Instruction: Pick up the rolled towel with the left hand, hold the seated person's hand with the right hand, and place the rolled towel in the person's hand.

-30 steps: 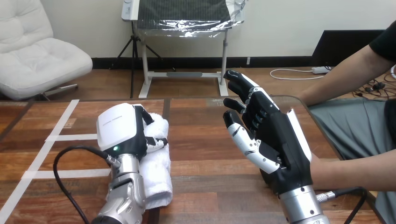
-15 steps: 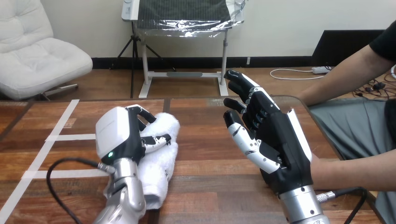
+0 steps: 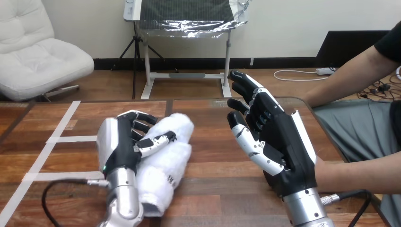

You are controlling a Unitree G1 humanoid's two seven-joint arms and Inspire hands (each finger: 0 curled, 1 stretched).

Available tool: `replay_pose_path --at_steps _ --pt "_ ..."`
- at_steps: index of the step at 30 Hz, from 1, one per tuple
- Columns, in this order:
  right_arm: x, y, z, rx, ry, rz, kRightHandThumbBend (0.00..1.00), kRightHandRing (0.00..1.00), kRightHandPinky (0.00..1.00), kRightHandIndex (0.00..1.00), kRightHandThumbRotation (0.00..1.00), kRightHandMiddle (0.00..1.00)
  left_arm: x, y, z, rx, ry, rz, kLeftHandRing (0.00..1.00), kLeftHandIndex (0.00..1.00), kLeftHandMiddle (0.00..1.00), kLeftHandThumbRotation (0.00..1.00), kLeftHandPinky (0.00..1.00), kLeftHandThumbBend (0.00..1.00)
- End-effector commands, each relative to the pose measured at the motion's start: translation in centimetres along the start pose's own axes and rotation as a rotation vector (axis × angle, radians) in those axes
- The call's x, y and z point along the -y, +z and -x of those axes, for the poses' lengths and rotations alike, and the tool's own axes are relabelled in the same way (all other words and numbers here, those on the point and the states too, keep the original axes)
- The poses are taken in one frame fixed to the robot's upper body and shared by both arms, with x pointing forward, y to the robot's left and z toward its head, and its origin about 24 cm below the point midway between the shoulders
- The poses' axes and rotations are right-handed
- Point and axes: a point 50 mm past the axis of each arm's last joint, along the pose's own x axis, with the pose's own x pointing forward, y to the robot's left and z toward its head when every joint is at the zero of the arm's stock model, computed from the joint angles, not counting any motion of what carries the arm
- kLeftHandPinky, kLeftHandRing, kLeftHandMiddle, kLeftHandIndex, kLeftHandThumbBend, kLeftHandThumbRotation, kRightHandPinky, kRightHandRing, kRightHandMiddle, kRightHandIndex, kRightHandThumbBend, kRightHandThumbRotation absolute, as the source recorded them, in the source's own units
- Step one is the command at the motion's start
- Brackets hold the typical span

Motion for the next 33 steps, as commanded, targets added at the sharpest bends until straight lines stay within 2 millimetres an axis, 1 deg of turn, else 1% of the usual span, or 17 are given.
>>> replay_pose_path --at_steps 1,17,33 --pt "-0.03 1.62 -1.58 0.099 0.011 0.009 0.31 0.95 0.87 0.86 0.28 0.94 -0.16 3.17 -1.02 0.102 0.02 0.183 0.34 0.5 0.43 0.01 0.28 0.67" --pt "0.0 1.58 -1.53 0.099 0.011 0.015 0.31 0.94 0.85 0.86 0.28 0.93 -0.5 3.46 -0.7 0.098 -0.017 0.503 0.33 0.5 0.43 0.02 0.23 0.7" --pt "0.02 1.51 -1.52 0.091 0.01 0.025 0.33 0.93 0.84 0.86 0.3 0.93 -0.69 3.79 -0.49 0.065 -0.094 0.728 0.33 0.49 0.43 0.05 0.23 0.71"
